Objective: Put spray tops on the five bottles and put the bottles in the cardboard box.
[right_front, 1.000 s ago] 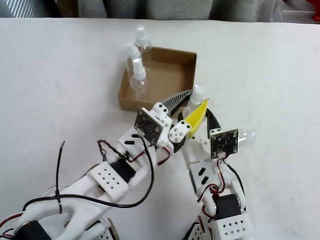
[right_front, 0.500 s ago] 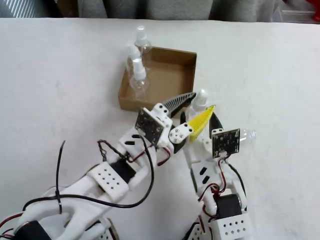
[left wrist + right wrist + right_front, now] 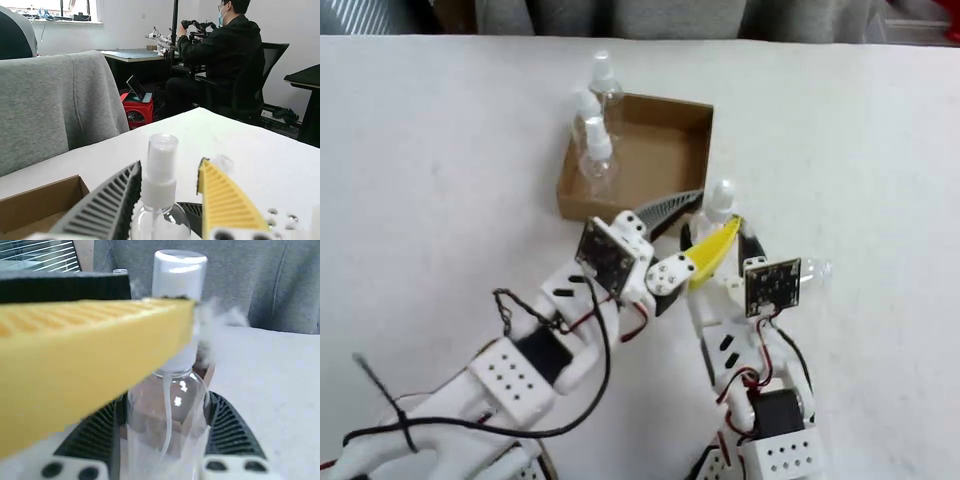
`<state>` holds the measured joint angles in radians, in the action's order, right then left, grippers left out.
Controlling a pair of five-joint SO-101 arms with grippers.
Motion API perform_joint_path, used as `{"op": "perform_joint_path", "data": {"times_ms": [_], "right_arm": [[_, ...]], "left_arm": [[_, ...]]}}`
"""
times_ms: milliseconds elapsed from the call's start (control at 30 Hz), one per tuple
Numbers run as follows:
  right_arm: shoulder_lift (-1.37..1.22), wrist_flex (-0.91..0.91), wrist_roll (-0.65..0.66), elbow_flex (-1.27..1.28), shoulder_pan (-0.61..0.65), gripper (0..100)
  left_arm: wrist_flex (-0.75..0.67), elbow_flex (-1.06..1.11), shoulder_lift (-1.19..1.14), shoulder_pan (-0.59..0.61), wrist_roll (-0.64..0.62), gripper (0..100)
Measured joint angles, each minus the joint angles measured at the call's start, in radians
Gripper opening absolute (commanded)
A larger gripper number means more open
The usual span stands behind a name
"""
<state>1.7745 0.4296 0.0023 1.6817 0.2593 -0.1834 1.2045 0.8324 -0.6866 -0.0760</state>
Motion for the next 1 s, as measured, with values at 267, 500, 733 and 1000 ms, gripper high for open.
{"op": "perform_joint_path", "data": {"times_ms": [267,500,733,1000], "right_arm": [[0.000,0.000,0.000,0.000,0.002,5.9],[0.000,0.000,0.000,0.000,0.002,5.9],[0.000,0.000,0.000,0.000,-0.006,5.9],[0.000,-0.061,0.000,0.000,-0.003,5.9]], "left_arm": [[0.057,0.000,0.117,0.012,0.002,20],[0.173,0.000,0.282,0.077,0.002,19],[0.416,0.000,0.537,0.144,0.002,16],[0.720,0.000,0.825,0.334,0.003,4]]}}
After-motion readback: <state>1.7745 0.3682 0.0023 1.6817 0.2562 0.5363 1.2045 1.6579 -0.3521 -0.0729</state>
